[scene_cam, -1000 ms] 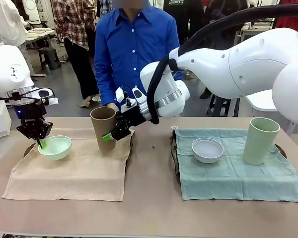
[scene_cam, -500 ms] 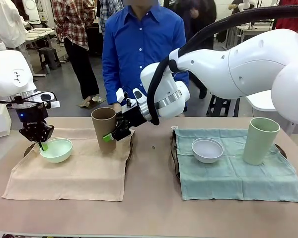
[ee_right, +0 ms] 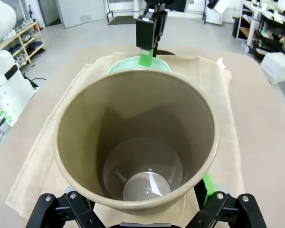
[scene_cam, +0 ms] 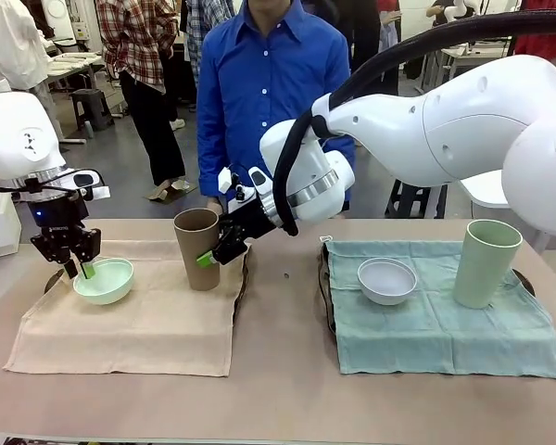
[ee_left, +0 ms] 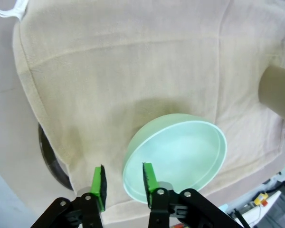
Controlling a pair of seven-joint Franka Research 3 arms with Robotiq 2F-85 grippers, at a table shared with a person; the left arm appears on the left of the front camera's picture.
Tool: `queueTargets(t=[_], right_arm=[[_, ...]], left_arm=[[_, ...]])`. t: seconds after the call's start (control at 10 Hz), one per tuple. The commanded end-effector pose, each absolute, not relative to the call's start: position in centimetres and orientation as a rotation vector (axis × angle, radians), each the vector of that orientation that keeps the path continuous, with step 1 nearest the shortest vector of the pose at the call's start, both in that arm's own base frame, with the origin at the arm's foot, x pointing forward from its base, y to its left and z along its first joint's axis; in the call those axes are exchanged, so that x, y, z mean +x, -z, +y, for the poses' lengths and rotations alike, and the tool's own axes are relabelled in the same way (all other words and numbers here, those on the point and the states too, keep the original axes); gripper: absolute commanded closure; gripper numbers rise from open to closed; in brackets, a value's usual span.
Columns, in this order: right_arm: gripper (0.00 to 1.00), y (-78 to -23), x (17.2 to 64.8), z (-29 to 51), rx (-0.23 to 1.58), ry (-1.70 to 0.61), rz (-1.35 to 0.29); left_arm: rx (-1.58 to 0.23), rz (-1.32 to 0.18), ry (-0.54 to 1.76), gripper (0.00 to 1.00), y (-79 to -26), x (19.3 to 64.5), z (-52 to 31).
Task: Set up a tray with a mat and arrange the tableware.
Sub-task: Place the Picnic Bowl and Reusable plastic cup back onto the Handle tray in front of the human's position.
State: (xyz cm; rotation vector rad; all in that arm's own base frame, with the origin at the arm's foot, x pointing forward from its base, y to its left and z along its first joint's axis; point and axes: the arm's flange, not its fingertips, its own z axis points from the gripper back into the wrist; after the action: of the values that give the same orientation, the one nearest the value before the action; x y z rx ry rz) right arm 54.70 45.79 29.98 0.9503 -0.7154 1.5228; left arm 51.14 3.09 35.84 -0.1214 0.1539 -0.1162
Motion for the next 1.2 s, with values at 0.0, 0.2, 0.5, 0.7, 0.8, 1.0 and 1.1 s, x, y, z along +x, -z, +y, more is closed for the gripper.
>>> queueTargets(t=[0.0,0.2,0.5,0.7,0.8,1.0,1.1], right_arm=[[0.0,-30.7,54.1,45.6,0.852,-1.499,-0.634],[0.0,-32.5,53.1,44.6,0.731,-1.411,-0.515],[0.0,-35.5,51.4,41.3,0.741,-1.283,-0.476],[0.0,-38.0,50.0,39.7,0.681,-1.196,-0.394],[0.0,-39.6,49.4,38.6,0.629,-1.093,-0.322],[0.0,-44.3,47.7,36.3,0.482,-0.868,-0.188],[0.0,-46.8,46.8,35.7,0.404,-0.787,-0.144]], left_arm=[[-0.132,0.141,0.135,0.15,-36.7,50.9,4.0],[-0.13,0.134,0.14,0.0,-37.8,50.4,4.7],[-0.202,0.16,0.144,0.05,-40.1,49.1,6.0],[-0.218,0.152,0.157,0.0,-42.4,48.1,6.8],[-0.223,0.141,0.166,0.0,-43.6,47.6,7.0],[-0.22,0.116,0.208,0.0,-46.4,46.2,6.2],[-0.203,0.105,0.228,0.0,-47.8,45.7,5.2]])
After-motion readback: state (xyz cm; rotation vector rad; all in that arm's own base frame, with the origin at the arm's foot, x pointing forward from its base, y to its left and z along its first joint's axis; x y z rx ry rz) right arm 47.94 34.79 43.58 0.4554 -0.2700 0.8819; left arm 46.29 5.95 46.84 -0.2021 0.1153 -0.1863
